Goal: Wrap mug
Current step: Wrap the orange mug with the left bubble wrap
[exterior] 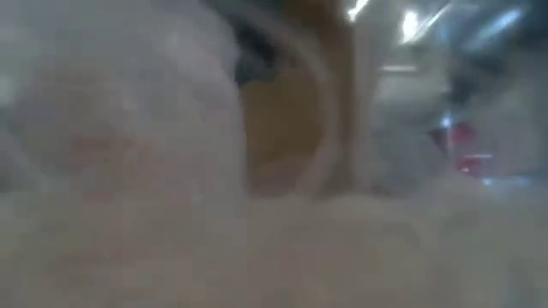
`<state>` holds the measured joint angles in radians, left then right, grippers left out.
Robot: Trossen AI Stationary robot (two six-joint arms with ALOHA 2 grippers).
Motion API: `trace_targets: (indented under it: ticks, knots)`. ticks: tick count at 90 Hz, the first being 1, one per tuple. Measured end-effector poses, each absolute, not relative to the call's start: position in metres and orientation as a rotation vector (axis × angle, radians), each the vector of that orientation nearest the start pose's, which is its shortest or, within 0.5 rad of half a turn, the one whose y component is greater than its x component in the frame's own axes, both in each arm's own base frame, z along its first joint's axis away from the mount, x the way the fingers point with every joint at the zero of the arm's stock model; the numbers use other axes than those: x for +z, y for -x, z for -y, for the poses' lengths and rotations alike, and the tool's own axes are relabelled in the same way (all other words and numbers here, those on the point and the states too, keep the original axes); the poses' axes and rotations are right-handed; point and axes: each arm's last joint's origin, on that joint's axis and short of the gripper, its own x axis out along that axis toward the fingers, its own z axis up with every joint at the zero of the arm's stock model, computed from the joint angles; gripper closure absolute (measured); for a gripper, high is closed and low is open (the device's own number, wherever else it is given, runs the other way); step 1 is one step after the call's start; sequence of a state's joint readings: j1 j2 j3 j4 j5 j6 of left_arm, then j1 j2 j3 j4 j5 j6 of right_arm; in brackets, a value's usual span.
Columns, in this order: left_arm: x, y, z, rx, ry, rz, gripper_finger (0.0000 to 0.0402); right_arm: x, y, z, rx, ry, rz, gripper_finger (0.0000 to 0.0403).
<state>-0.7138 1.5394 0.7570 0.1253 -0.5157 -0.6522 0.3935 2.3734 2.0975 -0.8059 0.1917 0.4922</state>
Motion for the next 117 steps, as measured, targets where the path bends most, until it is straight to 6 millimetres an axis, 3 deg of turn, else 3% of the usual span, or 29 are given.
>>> trace_targets:
  ticks: [19,55,70,84,98,107,117]
  knots:
    - [0.166,-0.241,0.191,0.028,0.256,-0.587,0.0260,0.199,-0.469,-0.190,0.007,-0.128,-1.092,0.0265]
    - [0.167,-0.240,0.189,0.039,0.246,-0.587,0.0260,0.257,-0.457,-0.187,0.079,-0.076,-1.160,0.0265]
    - [0.168,-0.240,0.190,0.041,0.252,-0.587,0.0260,0.271,-0.453,-0.205,0.236,-0.094,-1.084,0.0273]
    - [0.168,-0.240,0.190,0.041,0.252,-0.586,0.0260,0.269,-0.448,-0.230,0.373,-0.093,-1.049,0.0321]
    - [0.168,-0.240,0.190,0.046,0.252,-0.581,0.0260,0.258,-0.452,-0.234,0.407,-0.077,-1.009,0.0392]
    - [0.168,-0.240,0.189,0.047,0.253,-0.582,0.0260,0.244,-0.454,-0.229,0.397,-0.064,-1.037,0.0392]
    - [0.168,-0.240,0.190,0.047,0.253,-0.581,0.0260,0.231,-0.458,-0.218,0.249,0.010,-1.037,0.0389]
